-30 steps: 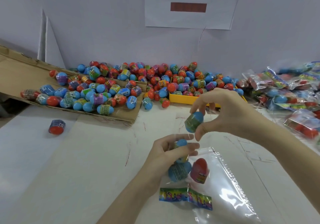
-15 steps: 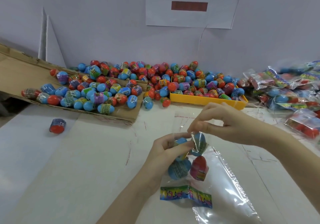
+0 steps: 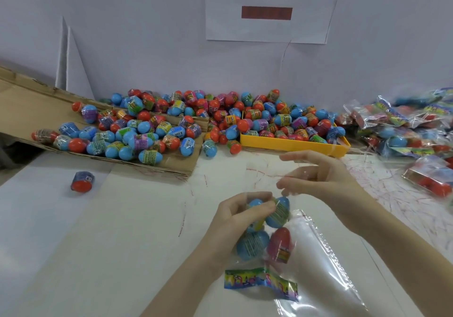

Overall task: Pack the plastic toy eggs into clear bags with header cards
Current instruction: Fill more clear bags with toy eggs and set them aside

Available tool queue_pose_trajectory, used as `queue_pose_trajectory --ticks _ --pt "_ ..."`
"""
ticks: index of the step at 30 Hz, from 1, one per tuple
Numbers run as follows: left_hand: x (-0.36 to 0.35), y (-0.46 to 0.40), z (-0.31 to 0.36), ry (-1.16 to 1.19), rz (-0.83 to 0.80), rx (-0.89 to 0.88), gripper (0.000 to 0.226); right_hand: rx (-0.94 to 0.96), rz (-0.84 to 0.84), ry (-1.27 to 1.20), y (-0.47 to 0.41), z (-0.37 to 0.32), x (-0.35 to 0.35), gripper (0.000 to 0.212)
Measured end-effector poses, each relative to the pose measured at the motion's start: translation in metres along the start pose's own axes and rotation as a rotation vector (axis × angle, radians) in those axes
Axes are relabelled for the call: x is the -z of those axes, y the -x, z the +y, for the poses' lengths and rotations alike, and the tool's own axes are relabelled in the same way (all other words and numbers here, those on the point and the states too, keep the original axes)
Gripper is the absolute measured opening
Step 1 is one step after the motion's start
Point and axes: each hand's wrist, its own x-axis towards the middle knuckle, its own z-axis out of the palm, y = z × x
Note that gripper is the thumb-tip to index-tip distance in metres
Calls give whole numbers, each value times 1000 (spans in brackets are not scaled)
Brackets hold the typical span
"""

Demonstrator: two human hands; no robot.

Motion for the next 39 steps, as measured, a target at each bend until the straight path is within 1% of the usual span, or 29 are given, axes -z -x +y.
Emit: queue_pose_trajectory --ticks 4,5,6,7,8,10,12,13,14,16,19,22,25,27,29,32,34,37,39 --pt "0 -2 3 8 118 -107 43 59 -59 -37 2 -4 0 41" --pt "1 -3 4 -12 158 -148 40 59 -77 -20 3 -5 0 40" --pt "2 -4 4 -23 189 -184 30 62 -89 20 3 -6 0 37" --pt "2 -4 4 -18 215 -204 19 80 -87 88 3 -6 -1 32" --pt "3 -3 4 -12 234 -214 15 118 -63 180 3 -7 -3 28" --pt "3 -3 4 0 258 -227 20 284 62 405 4 -11 -9 23" --pt "3 -3 3 -10 270 -248 22 551 219 693 5 -12 -17 15" --pt "2 -2 3 -20 279 -260 22 670 281 840 6 -12 -22 16" --pt "2 -2 3 -35 292 -276 22 745 316 953 6 -12 -28 18" --pt "1 -2 1 -67 319 -309 21 805 342 1081 4 -13 -36 17" --pt "0 1 3 -65 313 -350 24 814 333 1183 2 -16 -41 16" --pt "0 2 4 -88 326 -391 27 821 307 1230 3 -18 -43 15" --pt "-1 3 1 -188 354 -466 24 786 263 1196 3 -23 -42 15" --pt "-2 5 0 -264 368 -525 20 757 192 1145 2 -28 -40 9" --pt "-3 6 -2 -318 377 -547 22 753 126 1150 0 -31 -38 4" --pt "-2 5 -4 -368 387 -558 29 735 48 1219 -2 -36 -36 7" --pt "-2 6 -5 -393 405 -561 30 715 -14 1269 -3 -41 -35 6" --pt "-2 7 -4 -445 423 -585 26 654 -94 1344 -4 -45 -34 18" --pt "-2 7 -3 -475 424 -603 22 618 -121 1337 -5 -45 -33 24"
